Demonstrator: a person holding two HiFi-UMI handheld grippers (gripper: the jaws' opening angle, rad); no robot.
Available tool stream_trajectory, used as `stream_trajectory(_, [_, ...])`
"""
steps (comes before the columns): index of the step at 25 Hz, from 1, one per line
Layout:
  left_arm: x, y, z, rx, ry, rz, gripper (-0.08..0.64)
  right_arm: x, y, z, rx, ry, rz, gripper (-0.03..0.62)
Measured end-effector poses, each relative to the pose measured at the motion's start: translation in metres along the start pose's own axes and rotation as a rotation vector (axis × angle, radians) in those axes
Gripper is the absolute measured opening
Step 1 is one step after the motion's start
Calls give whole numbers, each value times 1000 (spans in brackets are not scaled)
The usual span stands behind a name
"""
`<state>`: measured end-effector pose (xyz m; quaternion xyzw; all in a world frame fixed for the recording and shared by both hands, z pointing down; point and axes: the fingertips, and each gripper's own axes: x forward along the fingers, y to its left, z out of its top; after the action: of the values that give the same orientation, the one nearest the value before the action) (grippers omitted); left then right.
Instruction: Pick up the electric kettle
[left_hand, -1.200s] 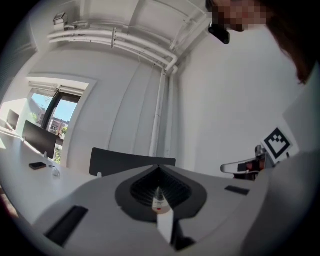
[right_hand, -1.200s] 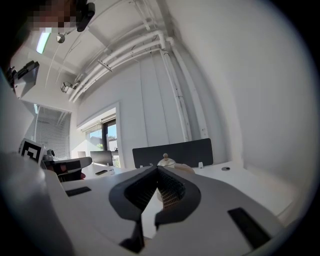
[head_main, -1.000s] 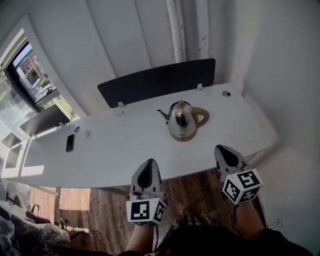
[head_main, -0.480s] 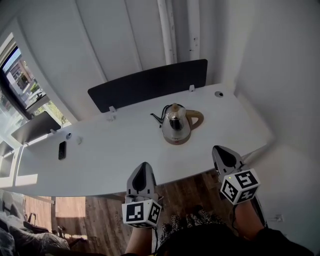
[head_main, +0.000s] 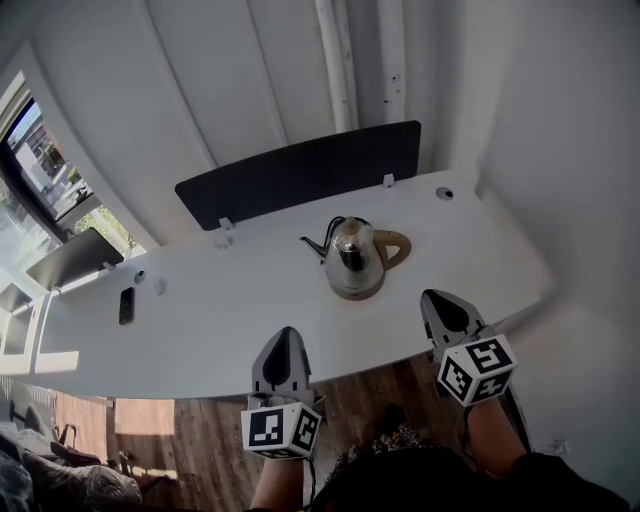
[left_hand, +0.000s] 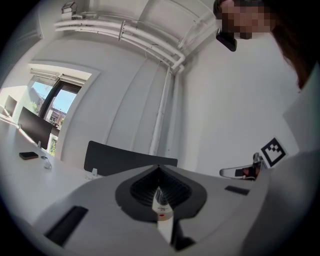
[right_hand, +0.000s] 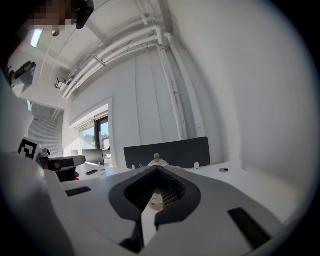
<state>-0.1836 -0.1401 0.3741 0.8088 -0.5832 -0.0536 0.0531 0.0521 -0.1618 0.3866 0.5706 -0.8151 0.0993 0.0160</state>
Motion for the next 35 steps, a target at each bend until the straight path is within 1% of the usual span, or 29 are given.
stream_trajectory(8, [32,0,-2,9,13,41,2,35,-24,0,5,24,42,5])
stream_trajectory(12, [46,-3,1,3,1,67,2,53,-35,-3,2,38,68,5])
stream_trajectory(19, [68,-3,-3,4,7,106,2,75,-54,-5,6,40,102,6])
stream_trajectory(27, [81,-12,-2,-7,1,131,2,89,-70,-11,12,70,120,6])
stream_trajectory(31, [83,-15,-6,5,4,126,2,92,-75,-14,16,76,123,6])
stream_trajectory(35, [86,-12,-4,-11,7,141,2,96,-76,-17,18,83,133,11])
